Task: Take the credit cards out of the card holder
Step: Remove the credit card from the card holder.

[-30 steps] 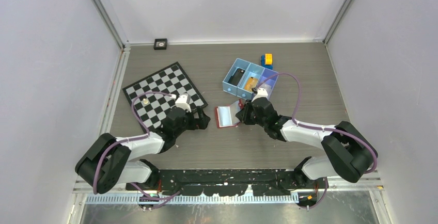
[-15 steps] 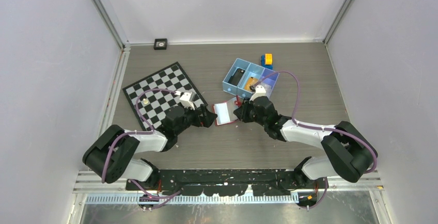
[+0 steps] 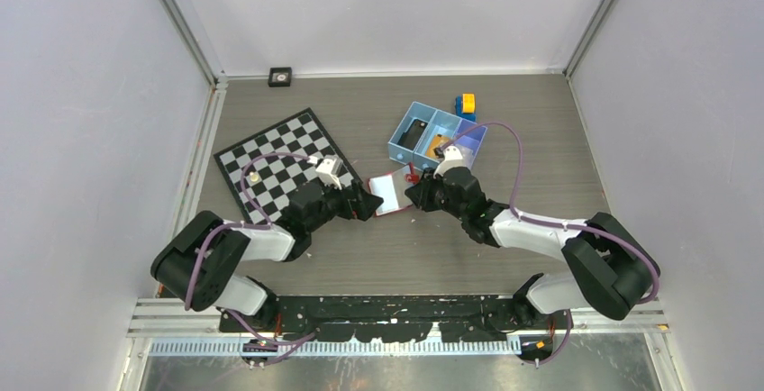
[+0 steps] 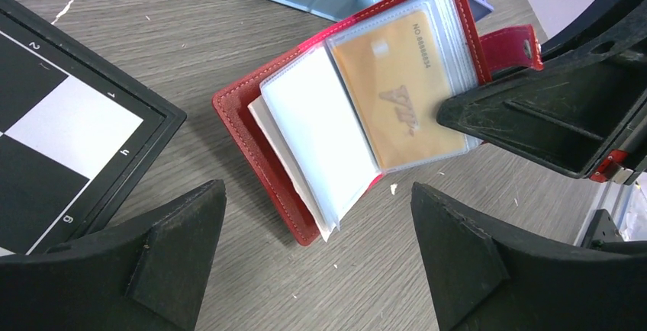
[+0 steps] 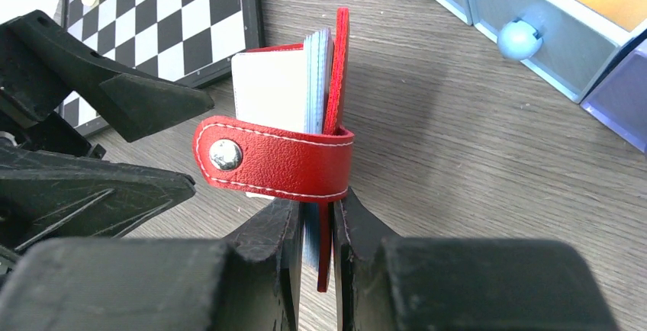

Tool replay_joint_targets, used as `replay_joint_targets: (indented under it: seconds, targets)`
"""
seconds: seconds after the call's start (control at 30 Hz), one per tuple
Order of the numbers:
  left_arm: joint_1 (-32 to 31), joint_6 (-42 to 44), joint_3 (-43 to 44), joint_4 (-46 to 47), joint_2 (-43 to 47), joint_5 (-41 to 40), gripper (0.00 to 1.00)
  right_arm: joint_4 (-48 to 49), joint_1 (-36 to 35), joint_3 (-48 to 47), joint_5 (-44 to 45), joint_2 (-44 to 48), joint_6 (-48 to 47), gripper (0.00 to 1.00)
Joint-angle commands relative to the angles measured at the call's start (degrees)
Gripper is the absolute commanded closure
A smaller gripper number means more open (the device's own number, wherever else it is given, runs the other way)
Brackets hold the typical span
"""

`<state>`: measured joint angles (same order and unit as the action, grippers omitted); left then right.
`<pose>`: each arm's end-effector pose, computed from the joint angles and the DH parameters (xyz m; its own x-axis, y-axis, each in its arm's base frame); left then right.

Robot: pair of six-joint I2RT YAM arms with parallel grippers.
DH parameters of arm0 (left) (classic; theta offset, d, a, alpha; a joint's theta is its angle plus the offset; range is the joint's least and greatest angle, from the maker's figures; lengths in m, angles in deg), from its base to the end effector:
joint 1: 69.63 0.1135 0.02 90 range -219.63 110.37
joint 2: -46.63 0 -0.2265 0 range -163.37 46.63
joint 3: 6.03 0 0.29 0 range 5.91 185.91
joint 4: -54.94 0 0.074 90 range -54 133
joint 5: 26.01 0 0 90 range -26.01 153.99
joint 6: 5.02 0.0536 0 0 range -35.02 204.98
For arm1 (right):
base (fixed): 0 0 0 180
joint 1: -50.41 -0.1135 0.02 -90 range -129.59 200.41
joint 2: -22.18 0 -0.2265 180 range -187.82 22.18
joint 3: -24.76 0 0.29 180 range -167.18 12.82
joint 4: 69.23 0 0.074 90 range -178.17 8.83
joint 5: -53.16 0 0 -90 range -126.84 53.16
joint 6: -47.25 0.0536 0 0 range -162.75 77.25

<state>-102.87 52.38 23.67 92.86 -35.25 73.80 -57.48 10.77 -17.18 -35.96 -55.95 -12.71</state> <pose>0.2365 -0.1659 0.0774 -0.5390 -0.2815 -0.7939 0.4604 0.6908 -0.5575 0.2497 0.2058 0.1111 -0.5898 0.1614 -0.7913 -0.3834 0.8064 0.4502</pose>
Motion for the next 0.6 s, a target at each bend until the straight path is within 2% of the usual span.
replay_joint_targets:
  seconds: [0.0,0.1,0.17,0.57]
  targets:
    - [0.71,-1.91,1.95,1.26,0.46,2.73,0.06,6.05,-0.1,-0.04,-0.09,3.95,-0.5,0.99]
    - [0.65,-4.65,-0.69,10.8,-2.79,3.06,0.06,8.98,-0.16,2.25,-2.57,4.99,0.34,1.0]
    - [0.69,-5.39,-0.82,13.94,-5.24,3.34,0.07,9.56,-0.17,3.16,-2.16,5.63,0.77,0.99]
    - [0.54,-5.74,2.2,18.78,-12.26,7.7,0.07,15.27,-0.23,4.82,-5.17,4.1,-1.02,0.99]
